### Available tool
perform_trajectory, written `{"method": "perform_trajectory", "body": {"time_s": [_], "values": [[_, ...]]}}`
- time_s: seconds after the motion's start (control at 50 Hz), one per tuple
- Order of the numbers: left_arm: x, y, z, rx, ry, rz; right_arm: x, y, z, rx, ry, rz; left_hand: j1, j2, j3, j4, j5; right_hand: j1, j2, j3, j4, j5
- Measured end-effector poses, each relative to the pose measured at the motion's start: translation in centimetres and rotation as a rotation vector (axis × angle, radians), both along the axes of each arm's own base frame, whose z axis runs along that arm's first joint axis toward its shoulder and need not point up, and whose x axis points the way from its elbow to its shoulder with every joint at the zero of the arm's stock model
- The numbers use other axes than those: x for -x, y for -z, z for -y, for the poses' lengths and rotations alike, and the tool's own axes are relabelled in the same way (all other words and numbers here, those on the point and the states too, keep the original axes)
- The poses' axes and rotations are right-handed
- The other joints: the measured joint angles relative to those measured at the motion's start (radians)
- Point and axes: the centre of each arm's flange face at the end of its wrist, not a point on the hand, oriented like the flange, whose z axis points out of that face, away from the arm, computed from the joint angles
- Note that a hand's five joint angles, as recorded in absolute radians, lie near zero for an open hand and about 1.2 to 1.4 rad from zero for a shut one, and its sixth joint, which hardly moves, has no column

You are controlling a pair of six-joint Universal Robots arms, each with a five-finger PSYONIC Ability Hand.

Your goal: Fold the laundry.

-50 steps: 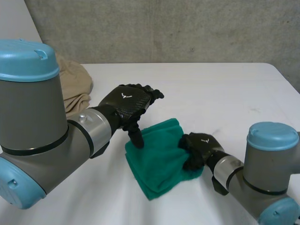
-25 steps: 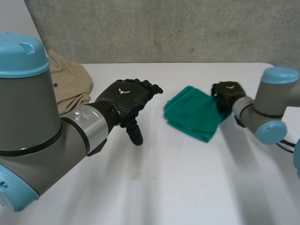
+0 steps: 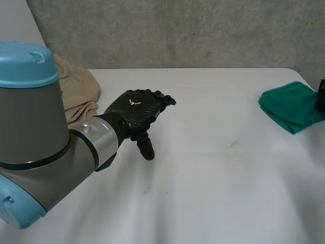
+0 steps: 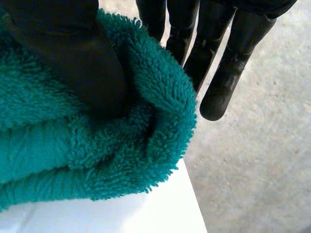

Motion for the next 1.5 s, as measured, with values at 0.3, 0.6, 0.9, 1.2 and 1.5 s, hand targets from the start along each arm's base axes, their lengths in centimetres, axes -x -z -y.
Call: {"method": "perform_trajectory", "body": {"time_s": [0.3,0.6,0.9,1.2,1.5], "values": [[0.2,0.4,0.2,-0.008,0.0,0.006,3.2,0.2,-1.0,-0.104,0.105,-0.054,0.0,0.0,0.0,0.0,0.0,-0.008,-0.028,-0.031,-0.023,-0.015],[0.0,0.0,0.3,0.001,-0.006,0.0,2.6,-4.1,-4.2,-0.236,0.081,-0.106,0.0,0.0,0.0,0.0,0.0,-0.678,-0.938,-0.969,-0.958,-0.879],[-1.6,-3.6,2.1,0.14,-0.077,-0.085,0.0,-18.8,-7.9,0.044,0.206,-0.575,0.0,0.0,0.0,0.0,0.0,-0.678,-0.938,-0.969,-0.958,-0.879],[-9.6,-1.2,17.8,0.333,-0.409,0.026,-21.5,-18.1,-21.7,0.263,-0.497,-0.279,0.0,0.0,0.0,0.0,0.0,-0.678,-0.938,-0.969,-0.958,-0.879],[-17.0,12.4,29.6,0.443,-0.463,0.451,-23.7,-8.2,-31.4,0.04,-0.775,-0.302,0.1,0.063,0.06,0.053,0.044,-0.678,-0.938,-0.969,-0.958,-0.879]]}}
